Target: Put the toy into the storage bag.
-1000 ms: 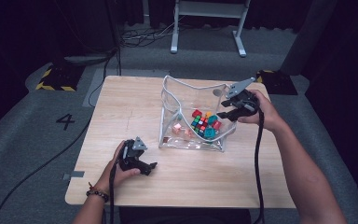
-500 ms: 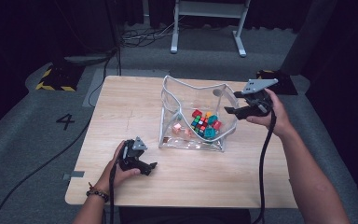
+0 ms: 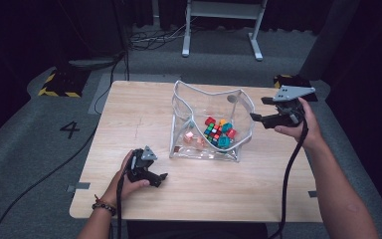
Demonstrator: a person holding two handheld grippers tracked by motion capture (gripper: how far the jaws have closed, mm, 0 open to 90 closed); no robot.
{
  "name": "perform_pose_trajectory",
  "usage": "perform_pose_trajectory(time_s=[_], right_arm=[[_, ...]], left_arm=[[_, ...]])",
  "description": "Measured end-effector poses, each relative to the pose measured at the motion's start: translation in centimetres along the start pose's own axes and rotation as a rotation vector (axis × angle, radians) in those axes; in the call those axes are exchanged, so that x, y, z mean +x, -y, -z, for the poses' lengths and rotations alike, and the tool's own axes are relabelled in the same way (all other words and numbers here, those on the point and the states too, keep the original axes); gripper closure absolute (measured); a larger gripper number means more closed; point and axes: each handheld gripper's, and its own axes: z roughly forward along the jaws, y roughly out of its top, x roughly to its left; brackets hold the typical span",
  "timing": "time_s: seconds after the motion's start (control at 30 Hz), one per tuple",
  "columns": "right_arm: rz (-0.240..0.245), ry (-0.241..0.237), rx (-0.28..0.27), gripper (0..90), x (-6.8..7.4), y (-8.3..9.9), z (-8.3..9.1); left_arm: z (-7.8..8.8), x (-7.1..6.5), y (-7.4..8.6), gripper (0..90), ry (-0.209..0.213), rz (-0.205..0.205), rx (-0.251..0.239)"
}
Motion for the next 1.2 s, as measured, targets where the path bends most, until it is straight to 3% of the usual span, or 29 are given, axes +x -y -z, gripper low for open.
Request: perform_pose_trajectory(time_s=[0.07,0.5,0.73,1.2], right_arm=[[-0.028,-0.004,-0.014,29.0,-0.1,0.4,0.5],[-0.031,0.025,-0.012,29.0,0.1,2.7,2.0],[-0.035,0.031,0.011,28.9,0.4,4.7,2.0],[-0.102,0.015,0.029,28.7,0.9,9.0,1.2]], left_arm=[[0.0,0.0,0.0,0.0,0.000,-0.001,0.000],[0.0,0.0,0.0,0.0,0.000,0.001,0.000],[0.0,0.0,0.0,0.0,0.000,0.000,0.000],[0.0,0.0,0.0,0.0,0.000,0.001,0.000]])
